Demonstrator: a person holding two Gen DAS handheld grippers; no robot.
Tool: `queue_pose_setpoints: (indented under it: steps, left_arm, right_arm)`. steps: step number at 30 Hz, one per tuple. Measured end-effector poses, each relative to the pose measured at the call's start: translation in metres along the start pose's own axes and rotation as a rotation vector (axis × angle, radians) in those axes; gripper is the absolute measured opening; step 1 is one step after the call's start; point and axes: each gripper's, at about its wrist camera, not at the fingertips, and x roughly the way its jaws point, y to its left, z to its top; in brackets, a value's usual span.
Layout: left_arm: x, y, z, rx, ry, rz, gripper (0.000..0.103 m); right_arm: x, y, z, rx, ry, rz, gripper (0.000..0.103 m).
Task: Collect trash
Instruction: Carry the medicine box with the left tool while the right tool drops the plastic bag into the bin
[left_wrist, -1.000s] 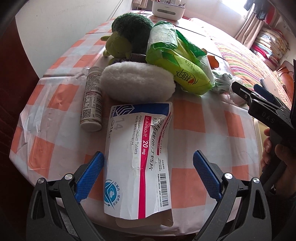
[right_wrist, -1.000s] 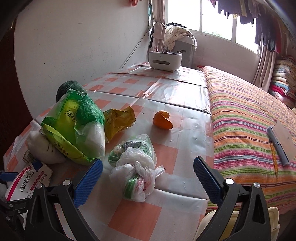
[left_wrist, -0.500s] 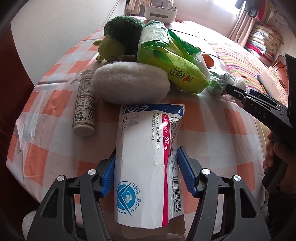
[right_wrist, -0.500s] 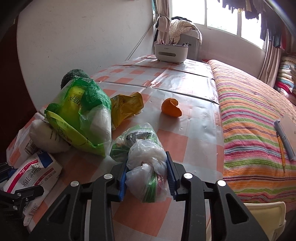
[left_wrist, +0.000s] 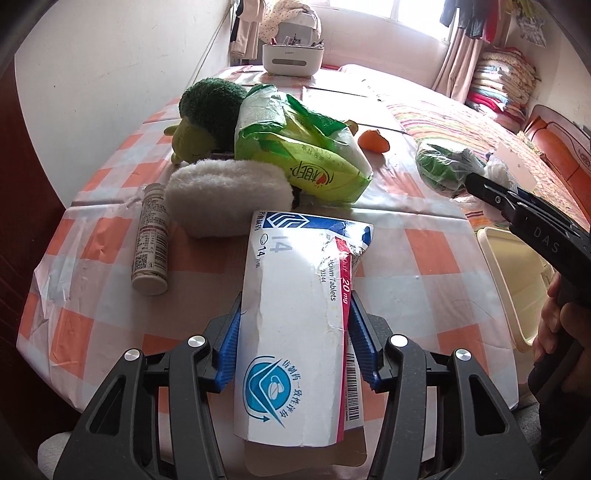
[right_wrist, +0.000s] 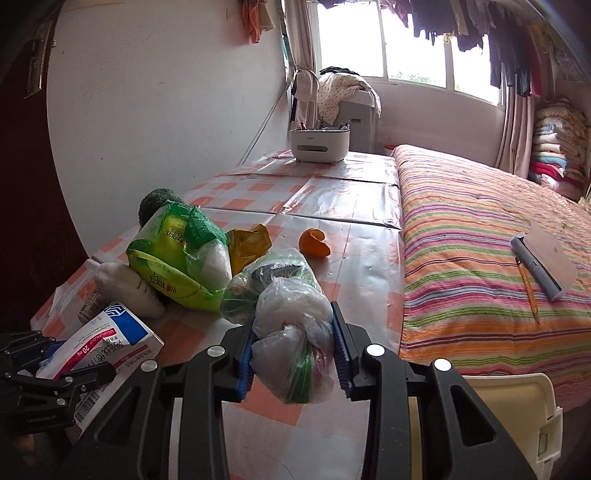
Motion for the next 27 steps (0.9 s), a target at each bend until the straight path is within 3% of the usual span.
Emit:
queue_pose_setpoints:
  steps: [16,27]
  left_arm:
    - [-0.003,-0.108,0.019,0.201,-0.082,-0.177,0.050]
    - [-0.004,-0.173,0.044,0.300,-0.091,-0.294,0.050]
  right_arm:
    - [-0.074,-0.081,-0.053,0.207,-0.085,-0.253,0.034]
    - [-0.106,-0.122,-0.081,0.340,-0.123,-0.431,0.034]
